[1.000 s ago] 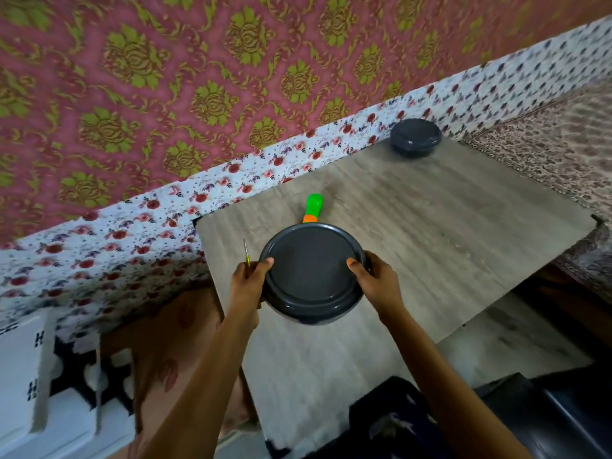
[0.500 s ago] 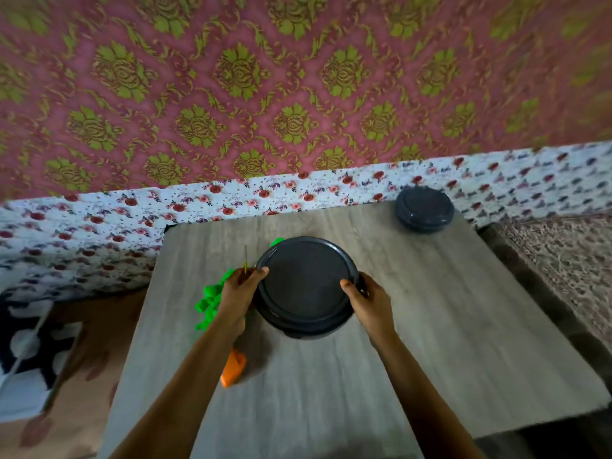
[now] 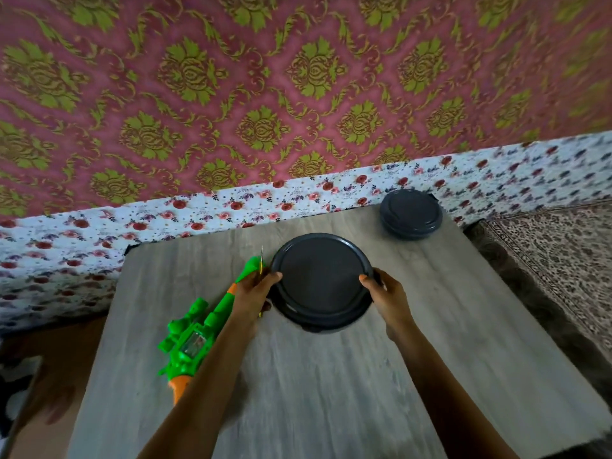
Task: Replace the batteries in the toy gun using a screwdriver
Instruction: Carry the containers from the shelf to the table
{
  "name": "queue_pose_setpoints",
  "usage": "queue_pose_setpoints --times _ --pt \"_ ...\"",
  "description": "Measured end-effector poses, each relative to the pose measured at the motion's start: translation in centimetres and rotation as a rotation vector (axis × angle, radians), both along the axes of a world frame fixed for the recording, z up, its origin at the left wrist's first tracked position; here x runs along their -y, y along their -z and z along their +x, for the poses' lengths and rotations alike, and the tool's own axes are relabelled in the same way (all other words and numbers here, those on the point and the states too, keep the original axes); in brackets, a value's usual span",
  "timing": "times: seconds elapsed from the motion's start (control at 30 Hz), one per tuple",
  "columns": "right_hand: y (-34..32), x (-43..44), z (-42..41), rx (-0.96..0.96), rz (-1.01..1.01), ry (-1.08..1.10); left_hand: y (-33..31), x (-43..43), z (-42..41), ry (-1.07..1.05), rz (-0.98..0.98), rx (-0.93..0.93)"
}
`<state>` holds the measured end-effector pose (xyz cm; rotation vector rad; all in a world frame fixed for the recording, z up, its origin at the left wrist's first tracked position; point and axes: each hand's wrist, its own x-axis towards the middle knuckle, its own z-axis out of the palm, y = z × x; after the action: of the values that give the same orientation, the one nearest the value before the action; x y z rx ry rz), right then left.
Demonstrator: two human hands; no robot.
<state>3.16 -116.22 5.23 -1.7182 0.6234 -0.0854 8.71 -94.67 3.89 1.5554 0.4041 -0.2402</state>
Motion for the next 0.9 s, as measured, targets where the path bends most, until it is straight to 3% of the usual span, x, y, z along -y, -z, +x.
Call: queue_pose_setpoints --times 0.2,0.4,0.9 --pt "2.3 5.5 5.2 -0.030 0.060 0.039 1.7 5.1 5.2 0.073 0.144 0.010" --pt "5.6 9.9 11.1 -0.079 0.170 0.005 2.8 9.8 11.5 -0.009 0.271 0.020" --pt "9.8 12.6 17.0 -0.008 0.169 -0.054 6.7 12.9 16.7 -0.078 0.287 -0.004"
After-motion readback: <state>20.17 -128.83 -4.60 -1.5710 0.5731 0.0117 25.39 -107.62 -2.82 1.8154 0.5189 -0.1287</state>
